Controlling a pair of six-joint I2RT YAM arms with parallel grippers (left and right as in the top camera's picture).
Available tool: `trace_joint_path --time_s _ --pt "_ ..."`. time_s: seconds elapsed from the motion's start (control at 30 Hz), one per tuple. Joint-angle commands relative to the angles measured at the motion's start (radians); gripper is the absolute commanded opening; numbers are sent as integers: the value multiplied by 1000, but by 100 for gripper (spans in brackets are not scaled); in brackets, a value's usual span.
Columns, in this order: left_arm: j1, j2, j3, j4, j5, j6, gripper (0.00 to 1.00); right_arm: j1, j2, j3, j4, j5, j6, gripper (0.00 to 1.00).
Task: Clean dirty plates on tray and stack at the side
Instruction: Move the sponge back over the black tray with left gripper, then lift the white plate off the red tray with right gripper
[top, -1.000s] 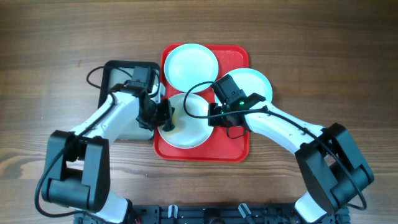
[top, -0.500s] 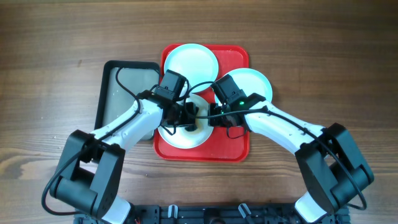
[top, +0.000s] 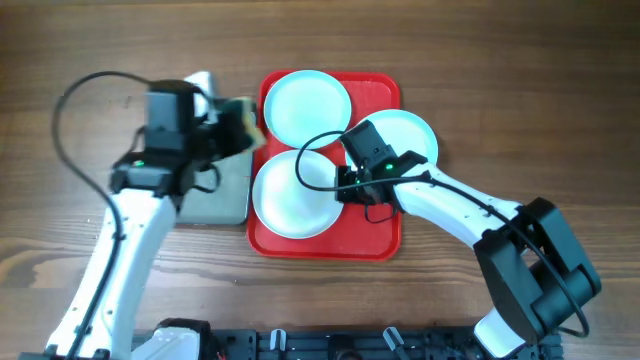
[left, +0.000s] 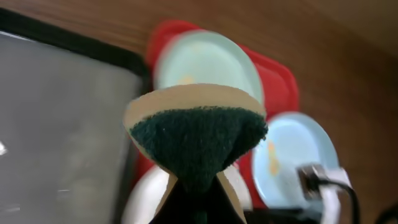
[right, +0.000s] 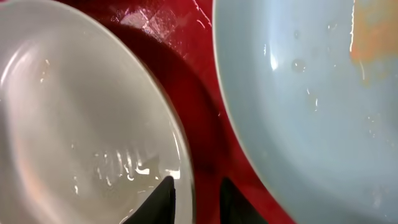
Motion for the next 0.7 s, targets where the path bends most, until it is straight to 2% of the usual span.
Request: trace_joint_path --time_s 0.0,0.1,0.27,0.37,0.43,0.47,0.5,0.67 --pt "138 -16 14 -36 -47 -9 4 2 -16 -28 20 6 30 21" --pt "222 -15 14 -67 -47 -9 4 2 -16 -28 22 5 31 18" --pt "323 -14 14 -92 -47 -9 4 2 -16 -28 23 5 38 18" --pt "333 -13 13 -100 -47 -8 4 2 -8 -28 26 6 51 17" --pt "333 -13 13 -101 -47 -8 4 2 0 -28 31 5 56 13" --pt "333 -13 13 -102 -47 -8 4 2 0 -28 32 5 55 6" --pt "333 -13 13 -102 -47 -8 4 2 0 -28 32 5 56 4" --pt "333 -13 13 -103 -47 -8 4 0 -33 -3 -2 6 47 4"
